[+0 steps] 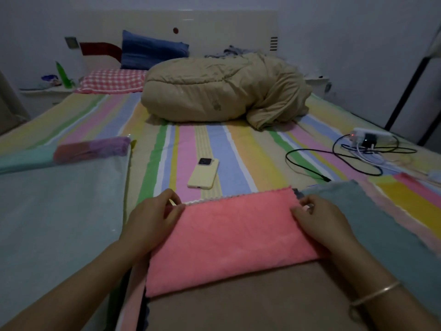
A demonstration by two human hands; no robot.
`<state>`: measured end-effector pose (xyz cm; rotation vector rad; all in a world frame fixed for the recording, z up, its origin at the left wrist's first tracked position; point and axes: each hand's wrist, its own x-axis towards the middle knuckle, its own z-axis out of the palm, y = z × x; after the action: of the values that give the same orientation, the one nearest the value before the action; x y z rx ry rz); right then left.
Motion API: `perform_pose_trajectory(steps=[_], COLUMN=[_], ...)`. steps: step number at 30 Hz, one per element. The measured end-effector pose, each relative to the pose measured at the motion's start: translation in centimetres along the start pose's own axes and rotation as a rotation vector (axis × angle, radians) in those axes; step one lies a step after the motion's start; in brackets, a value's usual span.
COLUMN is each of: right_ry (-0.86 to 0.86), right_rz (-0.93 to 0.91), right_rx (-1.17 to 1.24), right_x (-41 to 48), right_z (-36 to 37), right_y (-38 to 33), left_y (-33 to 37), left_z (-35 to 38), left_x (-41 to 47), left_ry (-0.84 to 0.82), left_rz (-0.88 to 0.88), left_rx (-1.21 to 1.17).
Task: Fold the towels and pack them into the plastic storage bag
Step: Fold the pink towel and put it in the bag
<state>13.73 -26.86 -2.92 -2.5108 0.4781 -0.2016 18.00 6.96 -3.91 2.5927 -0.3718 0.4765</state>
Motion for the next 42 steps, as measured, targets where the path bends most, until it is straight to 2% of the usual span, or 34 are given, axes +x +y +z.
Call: perform_pose_trajectory(steps=[5, 8, 10, 12, 14, 16, 18, 20, 23, 24, 26, 28, 30, 33, 35, 37, 39, 42], right_ry=[-0.036, -0.017, 0.092, 0.178, 0.07, -0.183, -0.313, -0.319, -0.243, -0.186, -0.043, 0.064, 0.112, 0.098, 0.034, -0.148, -0.287, -0.201], right_rz=[0.076, 0.081, 0.078, 0.106, 0.159, 0.244, 0.293, 0.313, 0.353, 0.36, 0.313, 0.13, -0.133, -0.503, -0.702, -0.81, -0.808, -0.712], right_rx=[0.042, 0.007, -0.077, -0.105, 0.065, 0.447, 0.826, 1.052, 1.239, 1.195, 0.902, 0.57, 0.333, 0.077, -0.05, -0.131, -0.044, 0.23], right_x=[-2.2, -3.9, -5.2, -6.6, -8.3, -10.4, -12.3, -13.0, -12.8, -12.6, -12.3, -12.7, -13.4, -15.1, -16.3, -17.3, -17.4, -16.9], right_z=[-0.9, -1.8, -2.5, -2.9, -3.1, -2.9, -3.0, -2.7, -1.3, -0.5, 0.7, 1.3, 1.8, 2.9, 4.3, 4.8, 4.7, 4.0], right_y=[0.8, 1.4, 1.6, 1.6, 0.7, -0.8, -1.8, -2.2, -2.5, -2.7, -3.5, -5.1, -7.0, -9.7, -10.9, -11.7, -11.7, -11.5], left_y=[0.1, 1.4, 3.9, 7.3, 10.5, 12.8, 13.6, 13.4, 13.2, 13.2, 13.1, 12.4, 11.3, 9.0, 6.9, 4.8, 3.3, 3.1], left_z=[0.6, 0.3, 0.3, 0.4, 1.0, 1.9, 2.9, 3.8, 3.9, 3.5, 2.3, 0.8, -0.8, -3.2, -4.0, -4.1, -3.5, -3.4], left_x=[0.1, -0.3, -1.1, -2.6, -4.2, -5.5, -6.7, -7.6, -8.2, -8.3, -8.8, -9.2, -8.8, -6.9, -6.4, -6.4, -6.3, -6.4], left_ry=[-0.005, 0.111, 0.166, 0.126, 0.0, -0.182, -0.356, -0.463, -0.5, -0.499, -0.441, -0.301, -0.215, -0.182, -0.158, -0.16, -0.19, -0.115], left_rz=[0.014, 0.041, 0.126, 0.228, 0.305, 0.363, 0.397, 0.397, 0.397, 0.395, 0.347, 0.185, -0.118, -0.655, -0.814, -0.861, -0.855, -0.719], left_rx=[0.139, 0.355, 0.328, 0.215, 0.097, 0.108, 0.205, 0.272, 0.237, 0.203, 0.052, -0.251, -0.629, -1.194, -1.283, -1.296, -1.24, -1.096])
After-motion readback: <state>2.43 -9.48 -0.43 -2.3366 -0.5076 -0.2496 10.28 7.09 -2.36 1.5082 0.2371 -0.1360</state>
